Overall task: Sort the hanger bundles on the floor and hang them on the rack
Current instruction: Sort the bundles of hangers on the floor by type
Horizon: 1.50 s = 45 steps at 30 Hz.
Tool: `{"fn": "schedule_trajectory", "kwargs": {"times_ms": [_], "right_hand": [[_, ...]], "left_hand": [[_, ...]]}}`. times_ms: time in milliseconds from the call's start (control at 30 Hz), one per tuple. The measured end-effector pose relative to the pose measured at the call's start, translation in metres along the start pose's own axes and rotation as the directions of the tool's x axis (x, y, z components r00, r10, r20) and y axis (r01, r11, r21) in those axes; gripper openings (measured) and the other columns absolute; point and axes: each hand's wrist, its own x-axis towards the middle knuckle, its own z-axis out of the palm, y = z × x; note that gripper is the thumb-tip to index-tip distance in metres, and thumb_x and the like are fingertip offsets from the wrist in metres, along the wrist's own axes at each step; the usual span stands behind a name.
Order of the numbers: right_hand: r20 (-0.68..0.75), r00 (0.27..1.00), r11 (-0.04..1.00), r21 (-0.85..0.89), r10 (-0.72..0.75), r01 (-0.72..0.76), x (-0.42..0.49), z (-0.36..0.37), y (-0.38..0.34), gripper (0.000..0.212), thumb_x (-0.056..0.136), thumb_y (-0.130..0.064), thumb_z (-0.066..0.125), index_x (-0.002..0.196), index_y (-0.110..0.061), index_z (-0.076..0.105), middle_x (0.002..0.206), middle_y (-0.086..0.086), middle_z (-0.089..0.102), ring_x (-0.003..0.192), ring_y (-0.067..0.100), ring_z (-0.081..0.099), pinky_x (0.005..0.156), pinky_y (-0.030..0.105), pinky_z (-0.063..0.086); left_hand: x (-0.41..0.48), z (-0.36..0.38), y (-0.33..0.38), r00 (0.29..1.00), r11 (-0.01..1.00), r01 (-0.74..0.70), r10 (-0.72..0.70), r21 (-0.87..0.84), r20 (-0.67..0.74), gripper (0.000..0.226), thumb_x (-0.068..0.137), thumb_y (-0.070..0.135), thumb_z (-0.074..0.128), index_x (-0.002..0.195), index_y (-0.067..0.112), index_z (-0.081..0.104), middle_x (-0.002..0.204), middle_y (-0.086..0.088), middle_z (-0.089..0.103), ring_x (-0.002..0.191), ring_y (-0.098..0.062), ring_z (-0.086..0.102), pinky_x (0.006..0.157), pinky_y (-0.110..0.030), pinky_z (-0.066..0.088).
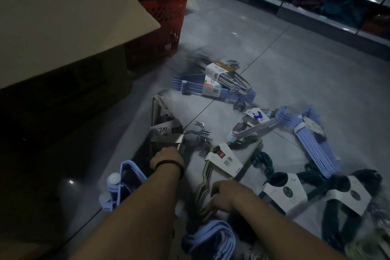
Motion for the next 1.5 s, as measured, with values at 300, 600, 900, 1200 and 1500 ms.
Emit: {"fn": "schedule_trajectory", "kwargs": {"times_ms": [300, 600, 900, 1200, 1500], "right_hand": [[-0.058, 0.998, 0.974, 0.222, -0.029, 0.041, 0.01, 0.012, 0.016, 0.062, 0.071, -0.056, 0.083, 0.122, -0.025, 0.067, 0.125, 0.005, 0.065, 0.103, 0.022, 0.062, 0.082, 0.032, 0.054], [-0.261, 0.951, 0.982, 0.042, -0.166, 0.183, 0.001, 0.024, 0.038, 0.054, 0.071, -0.054, 0.084, 0.115, -0.034, 0.061, 0.12, 0.005, 0.059, 0.101, 0.027, 0.064, 0.08, 0.035, 0.055], [-0.535, 0.795, 0.663, 0.489, -0.285, 0.567, -0.072, -0.087, 0.101, 0.038, 0.073, -0.045, 0.087, 0.099, -0.022, 0.072, 0.091, -0.004, 0.074, 0.084, 0.015, 0.07, 0.078, 0.031, 0.058], [-0.673, 0.74, -0.444, 0.663, -0.002, 0.602, -0.161, -0.15, 0.137, 0.037, 0.076, -0.048, 0.073, 0.08, -0.012, 0.068, 0.07, 0.006, 0.054, 0.065, 0.022, 0.046, 0.066, 0.035, 0.041], [-0.772, 0.621, -0.798, 0.457, -0.137, 0.393, -0.204, -0.074, 0.138, 0.041, 0.077, -0.046, 0.062, 0.094, -0.008, 0.066, 0.084, 0.007, 0.051, 0.076, 0.023, 0.046, 0.078, 0.038, 0.036]], "left_hand": [[0.01, 0.011, -0.003, 0.993, 0.999, -0.019, 0.022, 0.031, -0.116, 0.035, 0.106, 0.026, 0.051, 0.132, 0.009, 0.068, 0.136, -0.014, 0.067, 0.125, -0.037, 0.064, 0.096, -0.046, 0.052], [0.017, -0.002, -0.022, 0.98, 0.99, 0.012, 0.017, 0.142, -0.196, 0.034, 0.104, 0.007, 0.05, 0.133, 0.013, 0.068, 0.141, -0.011, 0.065, 0.13, -0.031, 0.063, 0.101, -0.042, 0.053], [0.015, -0.005, -0.019, 0.992, 0.993, 0.066, -0.056, 0.093, -0.109, 0.042, 0.103, 0.022, 0.056, 0.143, 0.013, 0.061, 0.15, -0.012, 0.057, 0.139, -0.032, 0.054, 0.113, -0.046, 0.047], [-0.08, -0.038, 0.097, 0.913, 0.842, -0.229, 0.36, -0.489, 0.193, 0.077, 0.105, 0.068, 0.037, 0.143, 0.003, 0.053, 0.144, -0.022, 0.059, 0.125, -0.042, 0.063, 0.102, -0.05, 0.053], [-0.177, -0.038, 0.173, 0.686, 0.025, 0.343, 0.676, -0.939, 0.268, 0.078, 0.104, 0.069, 0.037, 0.147, 0.006, 0.051, 0.131, -0.026, 0.065, 0.101, -0.04, 0.075, 0.091, -0.051, 0.063]]}}
